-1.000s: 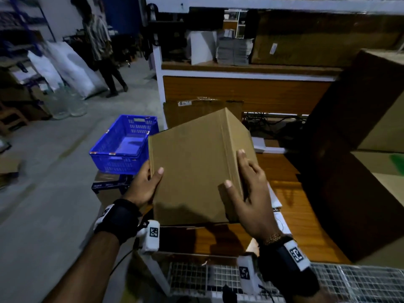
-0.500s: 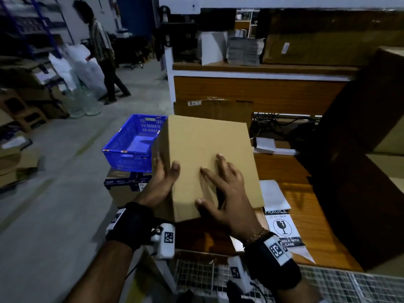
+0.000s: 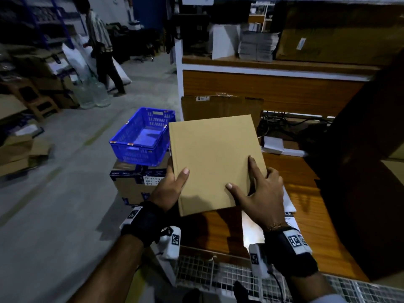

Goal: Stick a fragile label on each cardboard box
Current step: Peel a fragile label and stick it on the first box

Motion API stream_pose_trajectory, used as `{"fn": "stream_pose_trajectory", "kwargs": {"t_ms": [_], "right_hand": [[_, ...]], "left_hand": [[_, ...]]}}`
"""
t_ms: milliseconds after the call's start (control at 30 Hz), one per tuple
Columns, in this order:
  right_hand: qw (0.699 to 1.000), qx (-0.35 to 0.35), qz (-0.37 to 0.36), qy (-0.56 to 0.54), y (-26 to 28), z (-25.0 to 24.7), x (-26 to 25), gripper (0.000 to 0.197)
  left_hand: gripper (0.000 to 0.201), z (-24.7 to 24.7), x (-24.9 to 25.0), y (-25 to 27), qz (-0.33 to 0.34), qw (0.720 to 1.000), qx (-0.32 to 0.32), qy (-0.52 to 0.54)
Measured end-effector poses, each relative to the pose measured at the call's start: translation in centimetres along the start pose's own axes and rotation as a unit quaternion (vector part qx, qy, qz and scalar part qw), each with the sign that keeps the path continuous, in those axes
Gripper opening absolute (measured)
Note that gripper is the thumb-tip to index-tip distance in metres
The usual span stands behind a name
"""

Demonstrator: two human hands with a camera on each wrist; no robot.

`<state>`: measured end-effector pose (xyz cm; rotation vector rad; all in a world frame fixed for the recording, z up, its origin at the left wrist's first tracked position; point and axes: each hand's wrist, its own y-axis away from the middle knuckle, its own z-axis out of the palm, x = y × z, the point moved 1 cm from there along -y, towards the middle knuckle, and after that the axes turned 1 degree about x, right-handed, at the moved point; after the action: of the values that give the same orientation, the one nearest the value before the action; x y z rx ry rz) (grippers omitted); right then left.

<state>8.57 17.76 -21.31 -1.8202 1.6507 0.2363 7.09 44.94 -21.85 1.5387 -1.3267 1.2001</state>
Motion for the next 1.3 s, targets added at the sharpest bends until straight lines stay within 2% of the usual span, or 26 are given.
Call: {"fn": "stream_pose_trajectory", "kwargs": {"t_ms": [67,133,200,333,467,600,700,800,967,1067,1133,1167,1300], "right_hand": [[1.0,0.007,-0.001,0.003,0.0,-0.2,0.0,0.104],[1.0,0.012,0.002,0.003,-0.1,-0.4,0.2,0.103],[1.0,0.01,0.003,0.008,-0.4,-0.5,0.6,0.101],[1.0,0.009,-0.001,0.024,-1.1,-0.7,1.1,0.097],[0.998,0.01,-0.011,0.059,-1.8,-1.0,1.4,0.094],[0.993,0.005,-0.029,0.114,-2.9,-0.7,1.3,0.091],[0.987,0.004,-0.037,0.154,-4.2,-0.1,1.2,0.087],[0.986,-0.003,-0.03,0.163,-5.7,0.3,0.9,0.083],[0.99,-0.022,0.002,0.141,-7.8,1.2,0.3,0.079],[0.999,-0.033,0.018,-0.007,-8.1,1.3,1.1,0.069],[0.991,0.0,0.057,-0.121,-7.3,0.2,2.3,0.06],[0.986,0.023,0.087,-0.141,-6.5,-0.6,3.3,0.055],[0.973,0.083,0.2,-0.08,-1.2,-3.5,9.6,0.043]], "left_hand": [[0.056,0.4,0.9,0.2,0.014,0.999,0.013,-0.032],[0.055,0.8,1.6,0.5,0.021,0.998,0.02,-0.057],[0.058,1.1,1.9,0.5,0.026,0.997,0.025,-0.062],[0.078,1.4,2.8,-0.2,0.031,0.996,0.021,-0.081],[0.079,2.1,3.7,-0.8,0.038,0.987,0.005,-0.158],[0.075,2.1,3.3,-2.2,0.054,0.966,0.025,-0.254],[0.077,2.4,3.5,-3.6,0.072,0.937,0.033,-0.34],[0.082,2.0,2.9,-5.4,0.097,0.912,-0.005,-0.399],[0.065,1.3,2.5,-8.2,0.084,0.902,-0.053,-0.42],[0.07,0.9,2.1,-9.7,0.073,0.907,-0.066,-0.41],[0.074,0.5,1.7,-10.3,0.068,0.91,-0.07,-0.403],[0.076,0.5,1.5,-10.6,0.067,0.911,-0.072,-0.4],[0.071,0.3,1.3,-10.6,0.068,0.922,-0.059,-0.377]]}}
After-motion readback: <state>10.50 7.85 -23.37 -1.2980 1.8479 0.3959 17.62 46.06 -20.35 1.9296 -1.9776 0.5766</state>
